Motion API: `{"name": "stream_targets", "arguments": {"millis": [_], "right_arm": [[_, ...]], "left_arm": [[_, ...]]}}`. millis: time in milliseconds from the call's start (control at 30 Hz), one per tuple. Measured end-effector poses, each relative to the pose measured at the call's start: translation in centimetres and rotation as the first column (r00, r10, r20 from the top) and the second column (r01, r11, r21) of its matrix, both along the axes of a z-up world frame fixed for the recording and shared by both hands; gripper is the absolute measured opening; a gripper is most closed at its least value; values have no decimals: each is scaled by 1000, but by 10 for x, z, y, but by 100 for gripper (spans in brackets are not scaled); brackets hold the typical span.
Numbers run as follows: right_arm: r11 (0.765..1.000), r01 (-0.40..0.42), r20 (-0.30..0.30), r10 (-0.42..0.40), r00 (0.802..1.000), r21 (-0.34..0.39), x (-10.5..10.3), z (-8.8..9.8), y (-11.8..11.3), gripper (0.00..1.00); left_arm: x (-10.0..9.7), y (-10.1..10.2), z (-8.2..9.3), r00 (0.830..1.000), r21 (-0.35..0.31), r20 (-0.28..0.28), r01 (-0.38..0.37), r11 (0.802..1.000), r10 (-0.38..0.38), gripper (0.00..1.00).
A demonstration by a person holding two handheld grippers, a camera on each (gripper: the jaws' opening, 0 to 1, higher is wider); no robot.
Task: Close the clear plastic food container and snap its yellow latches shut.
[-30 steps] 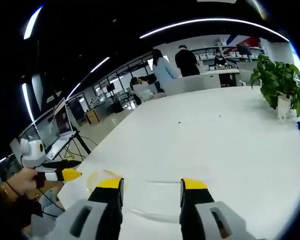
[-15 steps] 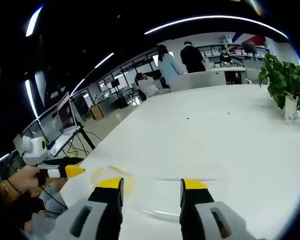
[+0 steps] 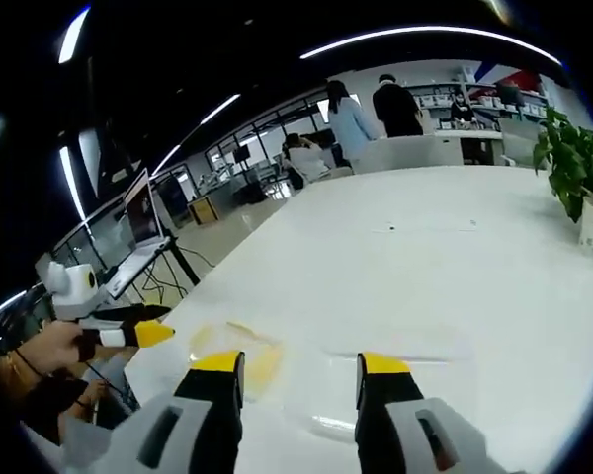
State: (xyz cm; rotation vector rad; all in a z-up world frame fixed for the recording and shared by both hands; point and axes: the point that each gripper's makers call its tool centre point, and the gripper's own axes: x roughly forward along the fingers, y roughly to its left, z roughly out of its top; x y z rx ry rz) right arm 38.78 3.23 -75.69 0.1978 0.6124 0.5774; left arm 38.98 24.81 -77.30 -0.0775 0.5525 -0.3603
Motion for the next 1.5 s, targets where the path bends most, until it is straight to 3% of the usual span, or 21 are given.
{"name": "stream_targets", "arguments": {"millis": [200, 767, 933, 1167, 1500], "right_arm": [[999, -38, 5, 38, 999, -24, 2, -2, 14, 43], [995, -98, -20, 98, 995, 4, 6, -9, 49, 43], [993, -117, -27, 117, 993, 8, 5, -12, 57, 43], [992, -130, -39, 130, 991, 11, 5, -17, 65, 43], [987, -159, -77, 160, 984, 14, 0, -33, 82, 42]], "left_arm": [[0, 6, -5, 1000, 9, -16, -11, 1000, 11, 57], [-1, 15, -16, 999, 17, -42, -25, 1000, 25, 56], [0, 19, -20, 999, 59, -52, -14, 998, 17, 56], [4, 24, -20, 999, 63, -51, -16, 998, 19, 56], [9, 22, -28, 998, 79, -62, 0, 997, 5, 56]]}}
